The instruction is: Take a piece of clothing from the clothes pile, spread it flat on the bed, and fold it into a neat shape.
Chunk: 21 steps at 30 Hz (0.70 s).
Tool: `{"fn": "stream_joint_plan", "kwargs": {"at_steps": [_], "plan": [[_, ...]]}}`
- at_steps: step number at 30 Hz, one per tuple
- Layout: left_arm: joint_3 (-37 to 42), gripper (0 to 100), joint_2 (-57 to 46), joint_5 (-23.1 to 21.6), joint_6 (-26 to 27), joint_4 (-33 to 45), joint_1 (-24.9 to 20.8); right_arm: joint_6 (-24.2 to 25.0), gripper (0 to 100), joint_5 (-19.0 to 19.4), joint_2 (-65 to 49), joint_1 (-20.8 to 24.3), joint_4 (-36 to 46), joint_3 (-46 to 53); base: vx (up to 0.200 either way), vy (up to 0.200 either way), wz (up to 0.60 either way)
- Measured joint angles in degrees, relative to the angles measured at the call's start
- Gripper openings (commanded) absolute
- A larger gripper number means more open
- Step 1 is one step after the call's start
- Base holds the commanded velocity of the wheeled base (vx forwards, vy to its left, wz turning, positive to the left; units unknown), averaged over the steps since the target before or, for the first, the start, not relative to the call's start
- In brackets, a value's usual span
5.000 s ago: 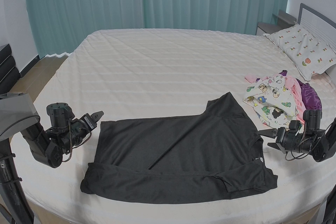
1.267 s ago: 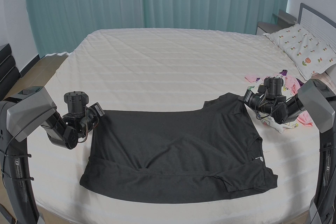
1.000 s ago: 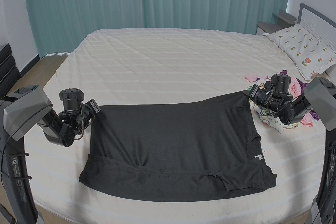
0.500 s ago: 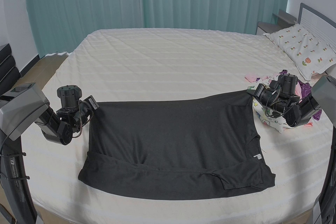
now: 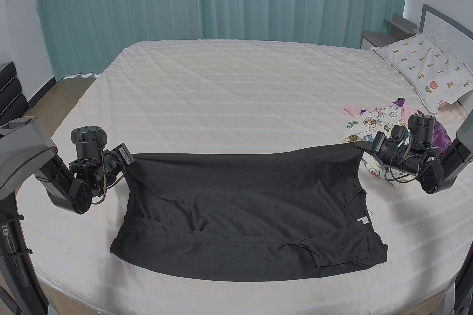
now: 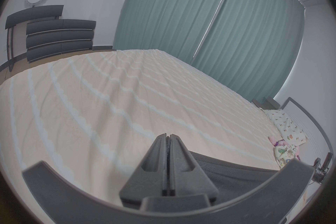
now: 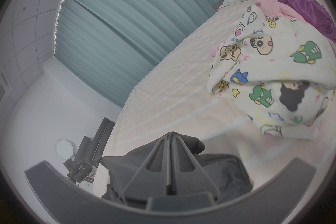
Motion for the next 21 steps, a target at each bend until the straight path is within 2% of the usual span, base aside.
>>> {"fn": "stream_joint_plan", "kwargs": {"at_steps": [7,15,21], "plan": [[6.5,0,-3.69,-0.98,0.04,-0.13,0.0,-1.34,0,3.05,-5.38,-1.35,-0.22,8.79,0.0,0.0,0.0],[15.48,0,-5.73,-2.22,0.74,-0.2,-0.15,-6.94,0,5.69,-7.66,-2.35,-0.24,18.99,0.0,0.0,0.0],[19.76,0,-5.03,-2.49,2.13,-0.27,-0.22,-9.56,0,6.41,-6.28,-2.16,-0.26,22.88,0.0,0.0,0.0]]}}
